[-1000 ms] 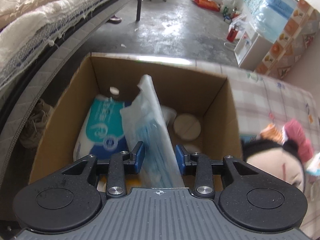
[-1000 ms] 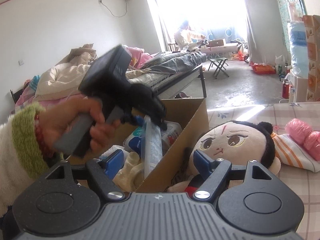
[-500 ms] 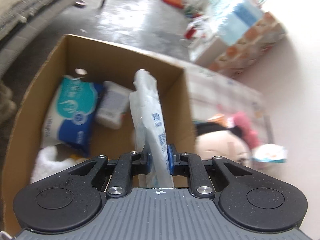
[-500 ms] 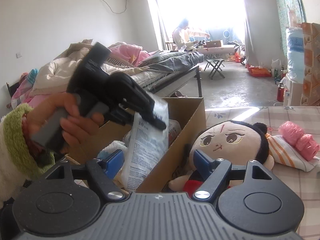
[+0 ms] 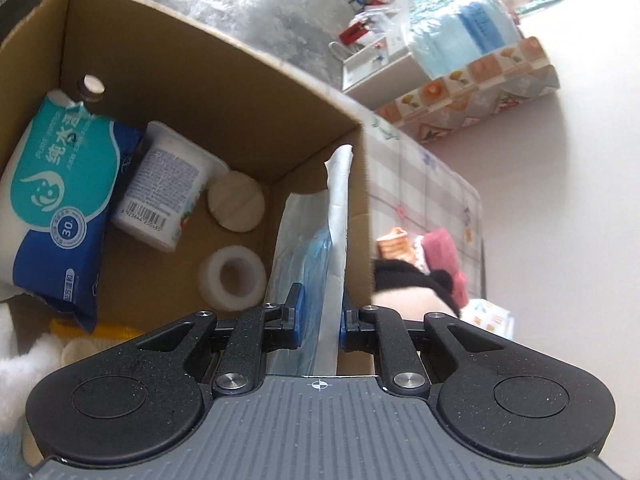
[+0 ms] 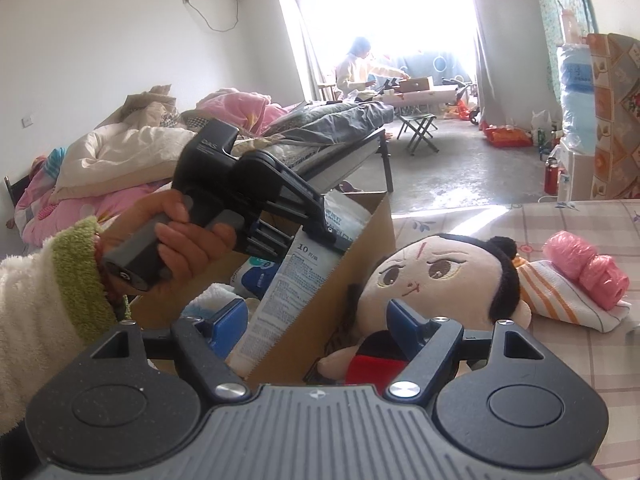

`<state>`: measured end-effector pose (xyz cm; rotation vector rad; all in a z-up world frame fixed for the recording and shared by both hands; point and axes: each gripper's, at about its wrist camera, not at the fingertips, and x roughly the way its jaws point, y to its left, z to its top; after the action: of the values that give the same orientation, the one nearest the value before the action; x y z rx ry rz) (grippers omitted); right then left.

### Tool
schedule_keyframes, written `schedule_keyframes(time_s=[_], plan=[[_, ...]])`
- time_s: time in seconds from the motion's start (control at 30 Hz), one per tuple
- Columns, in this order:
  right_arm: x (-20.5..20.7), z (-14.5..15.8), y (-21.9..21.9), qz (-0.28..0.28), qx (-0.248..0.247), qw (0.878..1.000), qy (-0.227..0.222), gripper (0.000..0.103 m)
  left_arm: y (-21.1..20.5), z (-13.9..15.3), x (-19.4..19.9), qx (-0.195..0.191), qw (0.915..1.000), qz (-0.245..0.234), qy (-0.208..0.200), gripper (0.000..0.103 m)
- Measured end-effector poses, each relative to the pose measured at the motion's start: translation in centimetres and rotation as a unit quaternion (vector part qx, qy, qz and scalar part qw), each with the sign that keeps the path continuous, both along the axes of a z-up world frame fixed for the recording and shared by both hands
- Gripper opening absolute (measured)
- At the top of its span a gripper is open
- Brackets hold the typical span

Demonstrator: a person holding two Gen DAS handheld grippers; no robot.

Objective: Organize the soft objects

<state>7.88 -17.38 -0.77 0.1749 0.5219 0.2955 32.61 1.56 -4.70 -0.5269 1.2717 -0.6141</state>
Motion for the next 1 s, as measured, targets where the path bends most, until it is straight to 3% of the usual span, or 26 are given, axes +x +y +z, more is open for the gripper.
schedule_keyframes(time_s=[0.13, 0.27, 0.37, 0.5, 0.63, 0.77, 0.8, 0.87, 0.97, 1.0], plan=[[0.2, -0.2, -0.2, -0.003, 0.0, 1.0, 0.001, 0.079, -0.5, -1.2, 0.4, 0.023, 0.9995, 0.012, 0.016, 0.017], [0.3, -0.1, 0.1, -0.003, -0.008, 1.0, 0.002, 0.079, -0.9, -0.2, 0.1, 0.043, 0.999, 0.012, 0.003, 0.02], [0.1, 0.4, 0.4, -0.002, -0.021, 1.0, -0.004, 0.079, -0.6, 0.5, 0.0, 0.04, 0.999, 0.016, 0.011, 0.033], [-0.3, 1.3, 0.3, -0.008, -0.041, 0.999, -0.018, 0.079, 1.1, 1.2, -0.5, 0.0, 0.9992, 0.036, 0.017, 0.06], [-0.6, 2.6, -0.1, -0.014, -0.046, 0.998, -0.037, 0.079, 1.7, 1.6, -1.3, -0.021, 0.999, 0.03, 0.024, 0.064], [0.4, 4.0, 0.9, 0.038, -0.046, 0.998, -0.037, 0.078, 1.3, 1.5, -1.1, -0.04, 0.9984, 0.026, 0.031, 0.066], [0.9, 4.3, 1.5, 0.057, -0.05, 0.997, -0.032, 0.076, 1.6, 1.5, -1.3, -0.048, 0.9979, 0.024, 0.034, 0.066], [2.0, 4.8, 3.2, 0.09, -0.068, 0.993, -0.023, 0.059, 1.5, 1.5, -1.3, -0.065, 0.9968, 0.02, 0.042, 0.068], [3.7, 5.1, 6.3, 0.148, -0.098, 0.984, -0.017, 0.056, 1.1, 1.4, -1.0, -0.075, 0.9962, 0.009, 0.045, 0.069], [4.4, 5.0, 7.3, 0.161, -0.115, 0.98, -0.009, 0.056, 1.3, 1.5, -0.7, -0.062, 0.9974, 0.006, 0.037, 0.07]])
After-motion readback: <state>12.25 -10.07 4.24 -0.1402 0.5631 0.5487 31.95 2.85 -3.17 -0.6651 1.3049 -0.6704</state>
